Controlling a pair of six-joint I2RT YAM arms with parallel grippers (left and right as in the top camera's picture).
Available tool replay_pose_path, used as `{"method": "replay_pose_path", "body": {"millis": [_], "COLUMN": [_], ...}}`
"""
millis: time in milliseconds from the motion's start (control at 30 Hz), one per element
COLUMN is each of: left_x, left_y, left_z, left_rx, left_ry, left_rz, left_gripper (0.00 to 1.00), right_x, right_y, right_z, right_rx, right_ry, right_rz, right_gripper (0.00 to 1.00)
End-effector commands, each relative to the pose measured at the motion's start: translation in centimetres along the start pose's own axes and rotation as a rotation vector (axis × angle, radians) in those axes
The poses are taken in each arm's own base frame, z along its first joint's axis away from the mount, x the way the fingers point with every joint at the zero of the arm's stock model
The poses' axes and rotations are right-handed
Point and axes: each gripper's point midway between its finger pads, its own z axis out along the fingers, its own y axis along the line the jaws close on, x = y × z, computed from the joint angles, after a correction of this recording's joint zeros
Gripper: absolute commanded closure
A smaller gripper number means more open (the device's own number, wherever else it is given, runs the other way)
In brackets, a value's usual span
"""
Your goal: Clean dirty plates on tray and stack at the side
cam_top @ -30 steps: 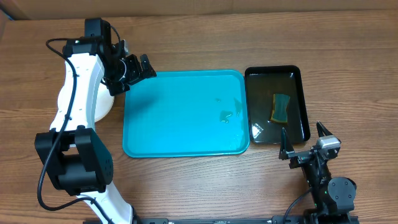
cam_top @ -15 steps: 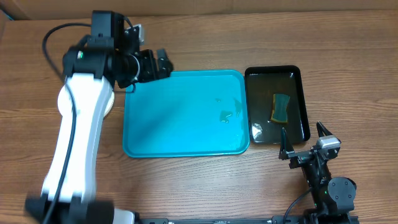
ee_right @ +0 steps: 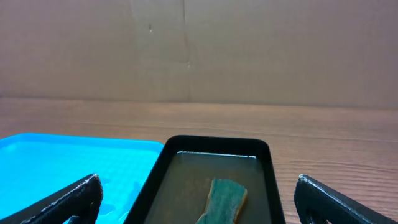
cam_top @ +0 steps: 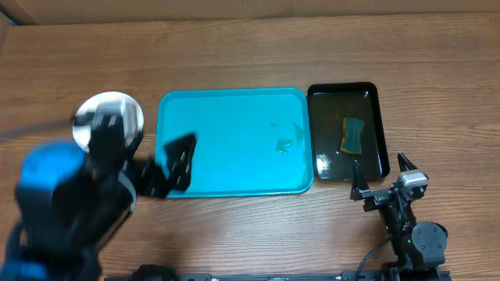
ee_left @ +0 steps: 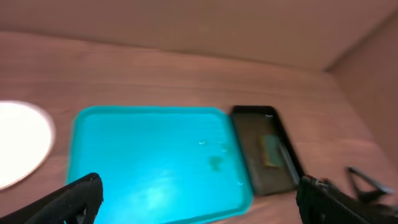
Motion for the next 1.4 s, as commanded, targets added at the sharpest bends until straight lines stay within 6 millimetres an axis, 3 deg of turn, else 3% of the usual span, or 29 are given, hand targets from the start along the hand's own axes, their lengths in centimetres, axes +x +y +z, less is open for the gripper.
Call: {"method": "replay_pose_path", "body": {"millis": [0,133,267,467,633,767,833,967,1367], "left_x": [2.9,7.8,9.5,5.8,2.1,1.1,1.0,2.0,7.6], "left_y": [3.5,6.7,8.0,6.9,5.6,4.9,4.9,5.9,11.0], "left_z": [-1.3,-2.7,-2.3,-1.3,-2.6,-4.2,-4.0,-2.2,5.6], "left_rx": [-0.150,-0.275,-0.298,-0.165,-0.054,0.011,0.029,0.032,-0.100], "left_ry": [-0.036,-0.020,-0.101,-0.443,-0.786,-1.005,-1.058,-1.058,-0.846], "left_rz": [-0.003,-0.022,-0.023,-0.008,0.045,0.091,0.102,0.087,0.012], "left_gripper": [0.00,0.00,0.00,0.00,0.00,0.00,0.00,0.00,0.00], "right_x": [0.1,0.1,0.1,0.1,0.1,0.1,0.1,0.1,0.1], "right_y": [-0.2,-0.2,-0.2,-0.2,-0.2,-0.2,-0.2,-0.2,-0.2], "right_z": [0.0,0.0,0.0,0.0,0.0,0.0,0.0,0.0,0.0], "right_rx": [0.006,0.006,0.006,0.006,0.006,0.006,0.006,0.006,0.006], "right_ry": [-0.007,-0.007,-0.007,-0.007,-0.007,-0.007,-0.007,-0.007,-0.007], "right_rz": [-0.005,-0.005,-0.005,-0.005,-0.005,-0.005,-0.005,-0.005,-0.005], "right_gripper": [0.00,0.00,0.00,0.00,0.00,0.00,0.00,0.00,0.00]}}
